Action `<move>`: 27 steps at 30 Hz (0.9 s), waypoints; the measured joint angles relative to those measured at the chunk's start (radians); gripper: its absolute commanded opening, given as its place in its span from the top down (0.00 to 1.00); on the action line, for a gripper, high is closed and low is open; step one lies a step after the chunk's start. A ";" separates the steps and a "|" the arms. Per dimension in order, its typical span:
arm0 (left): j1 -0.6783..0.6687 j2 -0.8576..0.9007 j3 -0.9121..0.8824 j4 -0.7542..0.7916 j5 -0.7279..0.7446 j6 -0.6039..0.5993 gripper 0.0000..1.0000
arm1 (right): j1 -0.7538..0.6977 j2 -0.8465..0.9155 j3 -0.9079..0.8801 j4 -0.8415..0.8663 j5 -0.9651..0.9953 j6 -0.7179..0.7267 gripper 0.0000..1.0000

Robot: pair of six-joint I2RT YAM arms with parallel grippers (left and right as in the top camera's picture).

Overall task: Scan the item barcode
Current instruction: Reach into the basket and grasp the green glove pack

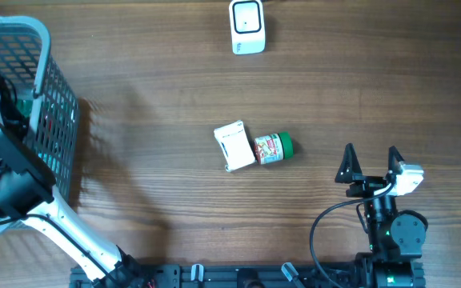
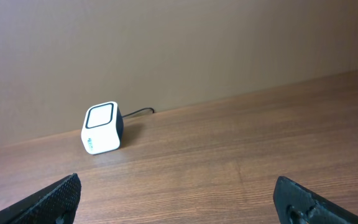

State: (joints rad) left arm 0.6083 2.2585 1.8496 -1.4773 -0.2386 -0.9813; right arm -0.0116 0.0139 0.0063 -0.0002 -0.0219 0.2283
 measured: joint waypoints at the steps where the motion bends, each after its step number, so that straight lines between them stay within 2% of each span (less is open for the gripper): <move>1: 0.000 -0.004 -0.009 0.008 -0.003 0.000 0.21 | 0.000 0.000 0.000 0.000 0.000 0.000 0.00; 2: -0.001 -0.012 -0.024 0.021 -0.005 0.004 0.33 | 0.000 0.000 0.000 0.000 0.000 0.000 0.00; 3: 0.000 -0.017 -0.039 0.031 -0.006 0.000 0.52 | 0.000 0.000 0.000 0.000 0.000 0.000 0.00; 4: -0.001 -0.023 -0.061 0.044 -0.012 0.004 0.61 | 0.000 0.000 0.000 0.000 0.000 0.000 0.00; 6: 0.000 -0.029 -0.109 0.043 -0.035 0.009 0.88 | 0.000 0.000 0.000 0.000 0.000 0.000 0.01; 7: 0.000 -0.029 -0.134 0.028 -0.058 0.011 0.96 | 0.000 0.000 0.000 0.000 0.000 0.000 0.00; 14: 0.000 -0.015 -0.133 -0.073 -0.078 0.015 0.96 | 0.000 0.000 0.000 0.000 0.000 0.000 0.00; 17: 0.000 0.011 -0.018 -0.188 -0.050 0.022 0.96 | 0.000 0.000 0.000 0.000 0.000 0.000 0.00; 21: 0.000 -0.015 0.173 -0.204 0.028 0.111 0.96 | 0.000 0.000 0.000 0.000 0.000 0.000 0.00; 22: 0.000 -0.035 0.206 -0.204 0.040 0.124 0.95 | 0.000 0.000 0.000 0.000 0.000 0.000 0.00; 23: 0.000 -0.079 0.257 -0.203 0.053 0.136 0.80 | 0.000 0.000 0.000 0.000 0.000 0.000 0.00; 25: 0.000 -0.148 0.289 -0.201 0.057 0.152 0.24 | 0.000 0.000 0.000 0.000 0.000 0.000 0.00; 26: 0.000 -0.188 0.298 -0.196 0.058 0.153 0.00 | 0.000 0.000 0.000 0.000 0.000 0.000 0.00; 27: 0.000 -0.222 0.309 -0.195 0.058 0.155 0.00 | 0.000 0.000 0.000 0.000 0.000 0.000 0.00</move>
State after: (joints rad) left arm 0.6086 2.0369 2.1582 -1.6718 -0.1810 -0.8261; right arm -0.0116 0.0139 0.0063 -0.0002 -0.0219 0.2283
